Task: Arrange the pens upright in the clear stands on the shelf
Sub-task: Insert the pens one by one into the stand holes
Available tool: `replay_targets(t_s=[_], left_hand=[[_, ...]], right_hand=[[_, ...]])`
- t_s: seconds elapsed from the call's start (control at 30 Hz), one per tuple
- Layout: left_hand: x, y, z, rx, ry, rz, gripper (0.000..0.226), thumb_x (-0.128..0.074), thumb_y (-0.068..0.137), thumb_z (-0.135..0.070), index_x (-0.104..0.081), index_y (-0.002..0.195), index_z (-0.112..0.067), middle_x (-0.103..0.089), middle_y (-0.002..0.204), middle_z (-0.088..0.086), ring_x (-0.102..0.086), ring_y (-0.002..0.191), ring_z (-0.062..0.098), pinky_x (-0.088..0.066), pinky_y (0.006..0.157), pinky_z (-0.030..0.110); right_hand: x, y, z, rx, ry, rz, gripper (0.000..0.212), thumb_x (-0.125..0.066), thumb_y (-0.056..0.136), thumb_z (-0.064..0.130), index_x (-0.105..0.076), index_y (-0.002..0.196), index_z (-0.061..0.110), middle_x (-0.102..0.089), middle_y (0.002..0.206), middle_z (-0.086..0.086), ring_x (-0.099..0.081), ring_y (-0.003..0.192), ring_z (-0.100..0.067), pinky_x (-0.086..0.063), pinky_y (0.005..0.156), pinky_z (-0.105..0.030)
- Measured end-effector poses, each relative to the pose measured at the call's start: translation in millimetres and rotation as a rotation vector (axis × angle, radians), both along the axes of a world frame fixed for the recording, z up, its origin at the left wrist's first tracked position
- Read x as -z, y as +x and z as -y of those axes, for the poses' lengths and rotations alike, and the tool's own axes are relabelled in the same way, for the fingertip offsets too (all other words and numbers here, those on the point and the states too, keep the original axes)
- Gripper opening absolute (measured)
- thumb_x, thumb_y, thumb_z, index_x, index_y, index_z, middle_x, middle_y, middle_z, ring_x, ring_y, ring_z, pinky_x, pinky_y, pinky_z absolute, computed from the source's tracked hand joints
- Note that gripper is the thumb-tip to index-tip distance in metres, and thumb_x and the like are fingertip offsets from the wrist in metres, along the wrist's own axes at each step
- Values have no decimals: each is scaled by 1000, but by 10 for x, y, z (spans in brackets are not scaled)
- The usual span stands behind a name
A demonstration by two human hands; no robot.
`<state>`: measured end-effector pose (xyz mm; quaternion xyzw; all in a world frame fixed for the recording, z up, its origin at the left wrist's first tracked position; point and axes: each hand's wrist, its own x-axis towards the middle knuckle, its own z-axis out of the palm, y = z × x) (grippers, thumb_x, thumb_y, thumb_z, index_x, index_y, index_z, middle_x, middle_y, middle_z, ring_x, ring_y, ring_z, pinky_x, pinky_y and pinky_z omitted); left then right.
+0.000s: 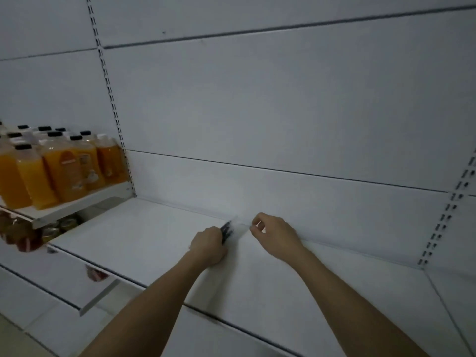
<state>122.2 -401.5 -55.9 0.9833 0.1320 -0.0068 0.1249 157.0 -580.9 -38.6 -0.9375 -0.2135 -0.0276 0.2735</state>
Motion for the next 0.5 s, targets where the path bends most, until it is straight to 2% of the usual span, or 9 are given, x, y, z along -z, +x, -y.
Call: replay_targets(t_s=[0.07,0.17,0.27,0.33,0.5], left_hand=[[-75,-261,112,27,-212,55,21,-60,93,-24,-46,100,-11,-56,96,6,-58,84,25,-44,67,32],[-200,-697,400,193,-680,146,19,-61,91,-15,-47,103,-9,-63,83,12,-66,61,20,-49,51,31],[-357,-1141,854,353,-962,253,16,-57,95,-11,-49,109,-7,-64,83,15,-64,59,22,-52,54,32],[-440,-1372,1200,418,-1085,279,14,-54,98,-13,-50,109,-5,-62,78,10,-61,57,18,-48,51,26],[-530,-1837,2147,580,-1209,204,18,-57,96,-23,-54,103,-7,-57,64,5,-59,58,21,-38,52,35]], right_hand=[[-102,-276,153,37,13,-20,31,-49,100,43,-57,122,23,-64,118,5,-59,104,-21,-49,89,-36],[-223,-755,396,63,109,-51,39,-49,99,48,-51,130,25,-59,121,6,-58,105,-17,-49,90,-36],[-367,-1256,673,114,308,-51,37,-53,98,48,-52,129,27,-62,117,8,-63,98,-14,-51,84,-32],[-492,-1563,925,160,464,-47,32,-57,98,43,-56,123,24,-65,110,6,-68,85,-12,-55,79,-33],[-702,-2276,1882,286,736,-12,26,-64,96,32,-61,116,16,-69,100,0,-71,74,-14,-59,66,-29]])
